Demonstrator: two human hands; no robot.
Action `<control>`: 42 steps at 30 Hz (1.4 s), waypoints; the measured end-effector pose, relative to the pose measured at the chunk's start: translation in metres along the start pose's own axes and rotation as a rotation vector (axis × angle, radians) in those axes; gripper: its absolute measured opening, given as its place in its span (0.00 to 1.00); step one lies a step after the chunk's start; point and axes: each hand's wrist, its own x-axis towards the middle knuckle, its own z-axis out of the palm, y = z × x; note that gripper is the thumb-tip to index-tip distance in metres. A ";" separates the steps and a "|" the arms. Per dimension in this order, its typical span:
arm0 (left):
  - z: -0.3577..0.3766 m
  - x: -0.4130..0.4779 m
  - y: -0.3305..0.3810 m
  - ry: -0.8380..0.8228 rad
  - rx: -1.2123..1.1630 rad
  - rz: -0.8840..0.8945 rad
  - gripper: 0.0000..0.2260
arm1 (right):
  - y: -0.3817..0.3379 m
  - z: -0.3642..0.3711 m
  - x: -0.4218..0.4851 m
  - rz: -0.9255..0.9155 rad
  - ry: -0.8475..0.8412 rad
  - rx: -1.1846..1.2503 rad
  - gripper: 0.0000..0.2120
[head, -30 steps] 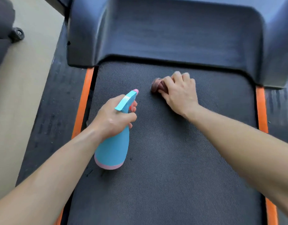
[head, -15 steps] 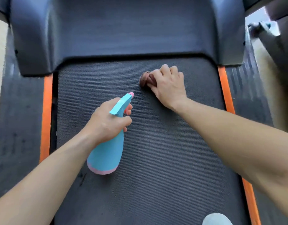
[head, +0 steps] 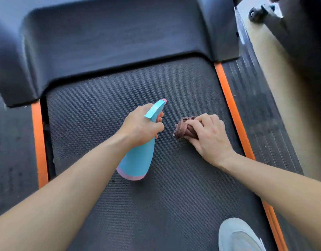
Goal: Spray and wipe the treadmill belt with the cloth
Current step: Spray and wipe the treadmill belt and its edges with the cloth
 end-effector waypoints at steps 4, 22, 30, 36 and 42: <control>0.012 -0.002 0.010 -0.027 0.026 0.012 0.08 | 0.005 -0.011 -0.026 0.040 -0.029 0.031 0.20; 0.006 -0.006 -0.003 0.013 -0.089 -0.057 0.09 | -0.001 0.001 -0.016 0.044 -0.025 0.101 0.21; -0.013 0.008 -0.005 0.130 -0.192 -0.064 0.14 | 0.023 0.023 0.089 0.077 0.040 -0.081 0.19; -0.021 0.019 0.001 0.198 -0.255 -0.068 0.10 | 0.017 0.027 0.162 0.234 0.020 -0.174 0.18; -0.033 0.019 -0.004 0.207 -0.299 -0.093 0.12 | -0.005 0.028 0.069 -0.165 0.004 -0.144 0.16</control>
